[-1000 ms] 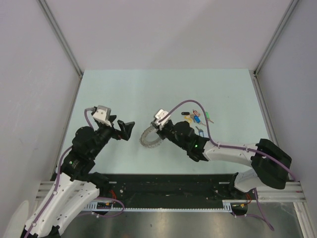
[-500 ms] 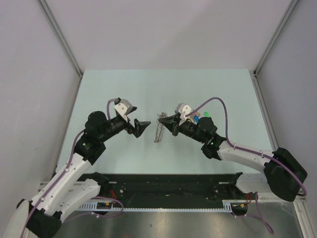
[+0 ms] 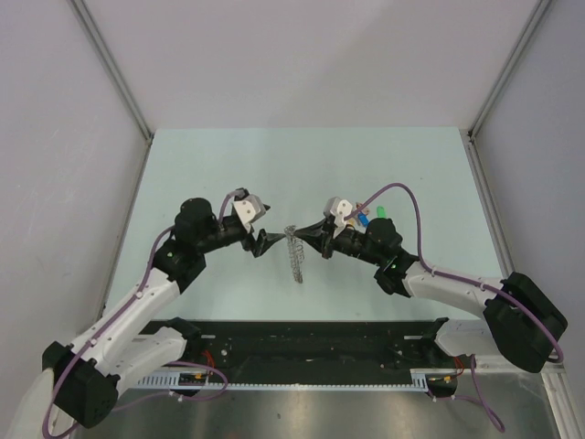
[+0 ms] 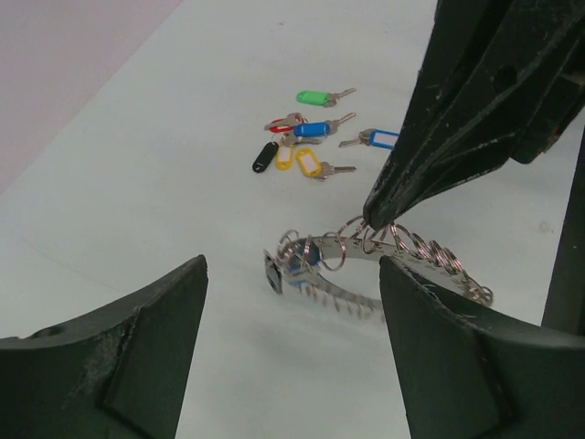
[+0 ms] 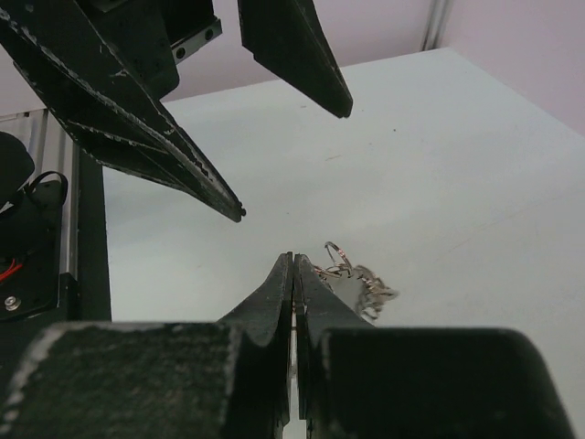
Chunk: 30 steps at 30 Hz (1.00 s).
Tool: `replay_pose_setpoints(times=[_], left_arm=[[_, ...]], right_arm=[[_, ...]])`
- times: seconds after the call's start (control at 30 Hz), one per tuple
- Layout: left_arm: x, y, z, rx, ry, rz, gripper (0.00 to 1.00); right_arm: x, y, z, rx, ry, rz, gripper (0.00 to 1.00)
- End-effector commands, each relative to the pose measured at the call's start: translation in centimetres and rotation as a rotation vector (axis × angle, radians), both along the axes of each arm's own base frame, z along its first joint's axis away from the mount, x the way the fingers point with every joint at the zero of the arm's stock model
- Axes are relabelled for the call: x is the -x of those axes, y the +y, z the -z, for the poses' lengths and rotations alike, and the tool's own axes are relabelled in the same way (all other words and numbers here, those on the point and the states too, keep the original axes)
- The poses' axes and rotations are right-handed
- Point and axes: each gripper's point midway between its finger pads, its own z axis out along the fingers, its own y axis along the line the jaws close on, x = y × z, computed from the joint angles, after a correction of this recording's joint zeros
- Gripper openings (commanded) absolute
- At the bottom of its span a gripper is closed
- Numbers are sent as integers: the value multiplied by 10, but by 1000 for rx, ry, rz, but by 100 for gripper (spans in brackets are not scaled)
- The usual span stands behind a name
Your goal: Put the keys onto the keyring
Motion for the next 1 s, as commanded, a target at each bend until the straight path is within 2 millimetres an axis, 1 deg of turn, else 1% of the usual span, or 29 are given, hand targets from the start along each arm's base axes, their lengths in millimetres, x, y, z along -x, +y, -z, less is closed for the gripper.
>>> replay_pose_setpoints(times=[0.0,0.07,0.17,0.27,0.37,0.4,0.47,0.5,0.63,0.8,0.9,0.97], left_arm=[[13,-6,7,-40,-42,118,79],[17,-5,13,-63,-47,144,79],[26,-8,16,-69,-51,199,78],[30,-9,20,-83,-54,227,77],[36,-13,22,-76,-53,275,71],[38,-14,23,-72,-49,286,67],[39,-16,26,-71,-33,306,65],[39,-17,27,-69,-25,311,62],[41,-20,26,-58,-3,336,59],[43,-23,31,-58,31,356,51],[44,-25,29,-50,44,370,46],[44,-27,31,-47,59,379,44]], right_arm=[[5,0,-35,-90,-93,-31,0],[6,1,-33,-86,-91,-36,0],[8,2,-33,-86,-95,-51,0],[11,3,-33,-84,-97,-66,0],[12,4,-33,-83,-99,-73,0],[13,4,-31,-80,-96,-76,0],[14,4,-32,-81,-102,-83,0],[15,5,-33,-83,-104,-88,0],[17,6,-33,-81,-108,-101,0],[20,7,-32,-80,-112,-119,0],[20,8,-31,-77,-111,-126,0],[21,8,-31,-79,-115,-131,0]])
